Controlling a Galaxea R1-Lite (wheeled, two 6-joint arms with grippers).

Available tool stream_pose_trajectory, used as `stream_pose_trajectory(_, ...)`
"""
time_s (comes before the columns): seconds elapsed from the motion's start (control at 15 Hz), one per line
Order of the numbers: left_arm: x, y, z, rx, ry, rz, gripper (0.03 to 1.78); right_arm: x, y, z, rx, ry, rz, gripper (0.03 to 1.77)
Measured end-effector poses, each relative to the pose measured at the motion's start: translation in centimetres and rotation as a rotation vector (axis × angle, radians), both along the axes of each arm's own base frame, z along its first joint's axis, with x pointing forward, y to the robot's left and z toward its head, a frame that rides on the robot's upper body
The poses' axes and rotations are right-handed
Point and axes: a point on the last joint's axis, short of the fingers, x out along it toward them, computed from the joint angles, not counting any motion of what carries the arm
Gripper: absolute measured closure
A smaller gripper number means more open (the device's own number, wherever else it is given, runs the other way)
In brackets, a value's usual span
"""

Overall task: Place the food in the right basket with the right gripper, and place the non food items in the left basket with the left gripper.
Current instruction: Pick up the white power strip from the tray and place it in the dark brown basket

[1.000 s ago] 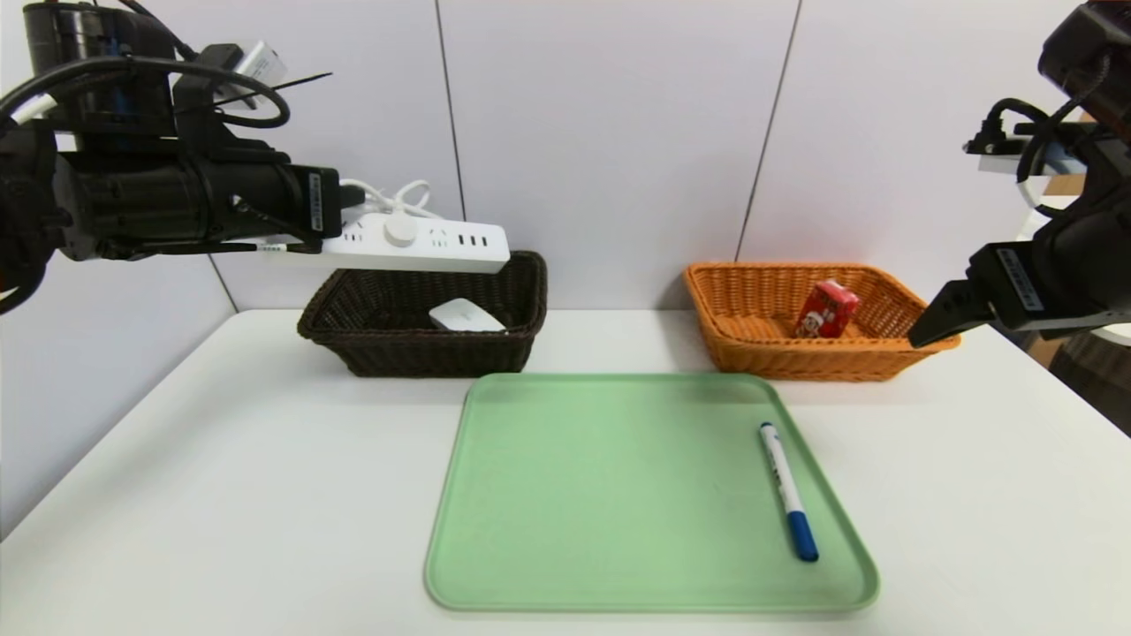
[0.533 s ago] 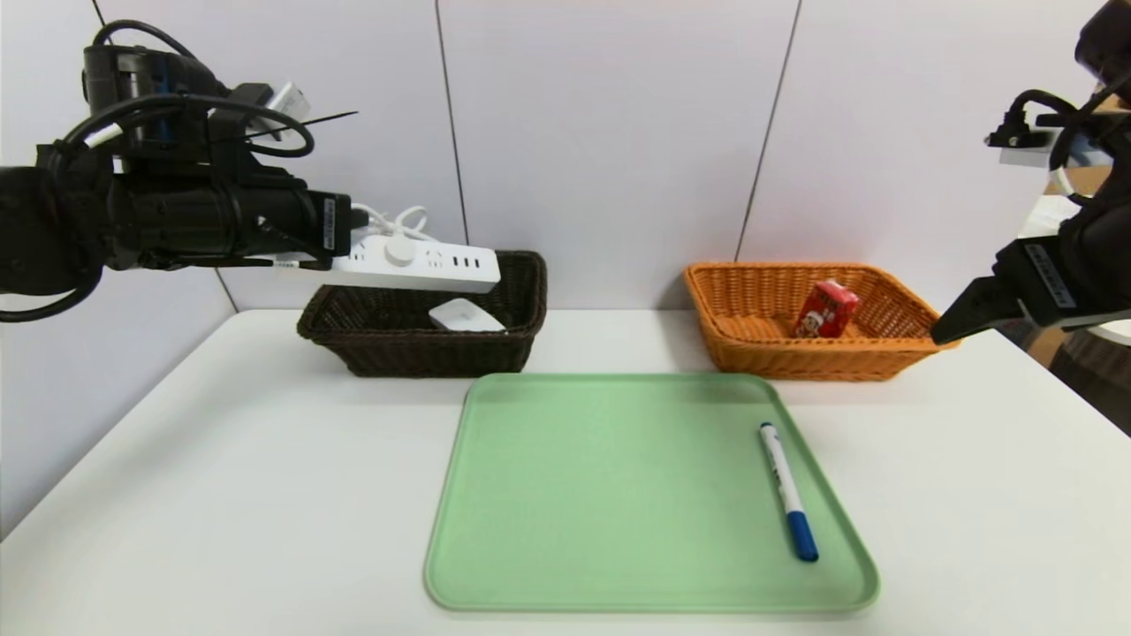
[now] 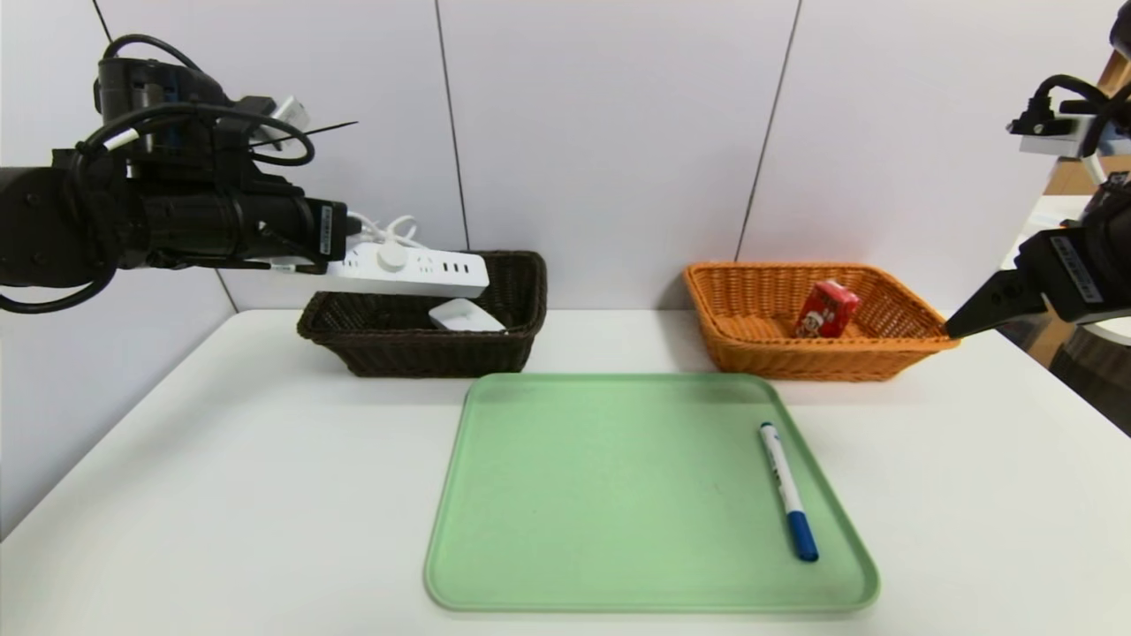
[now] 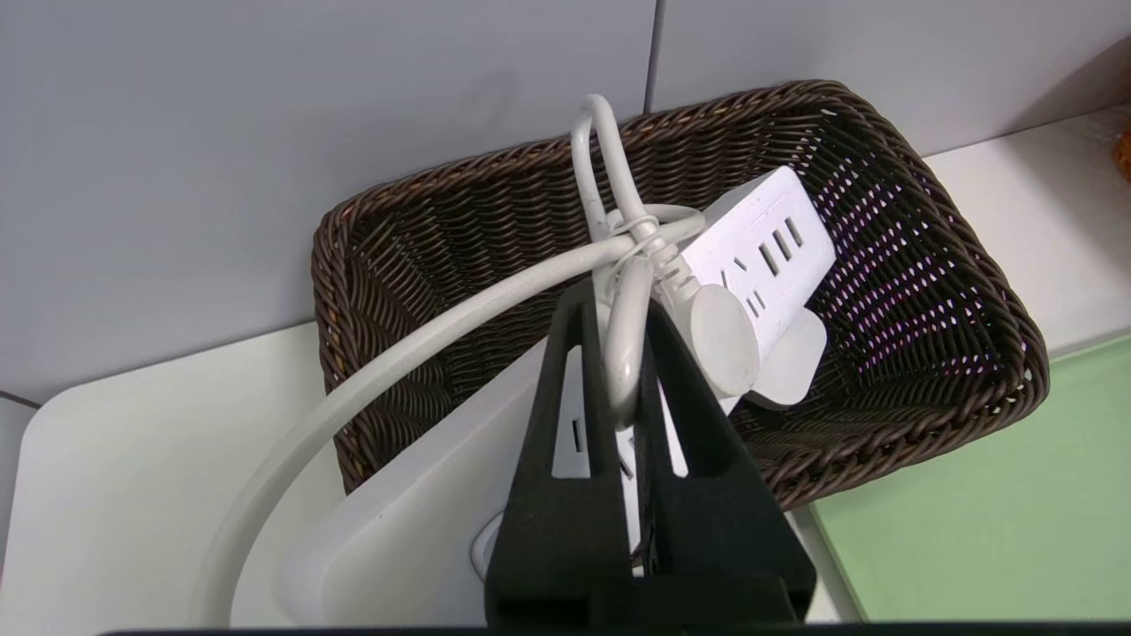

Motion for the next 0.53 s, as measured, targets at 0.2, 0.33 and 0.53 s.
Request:
stream_pose_trajectory(0.2, 0.1, -0.5, -0.3, 0.001, 0.010, -0.015, 1.70, -0.1, -0.2, 0.0, 0.000, 0.003, -0.008, 0.10)
stream_pose_trajectory(0.33, 0.3, -0.9, -0.7, 0.002, 0.022, -0.024, 1.70, -0.1, -0.3, -0.1, 0.001, 0.004, -0.014, 0.10)
stream_pose_trajectory(0.53, 0.8, -1.4, -1.4, 0.003, 0.041, -0.036, 1.70, -0.1, -0.5, -0.1, 0.006, 0.005, -0.021, 0.10)
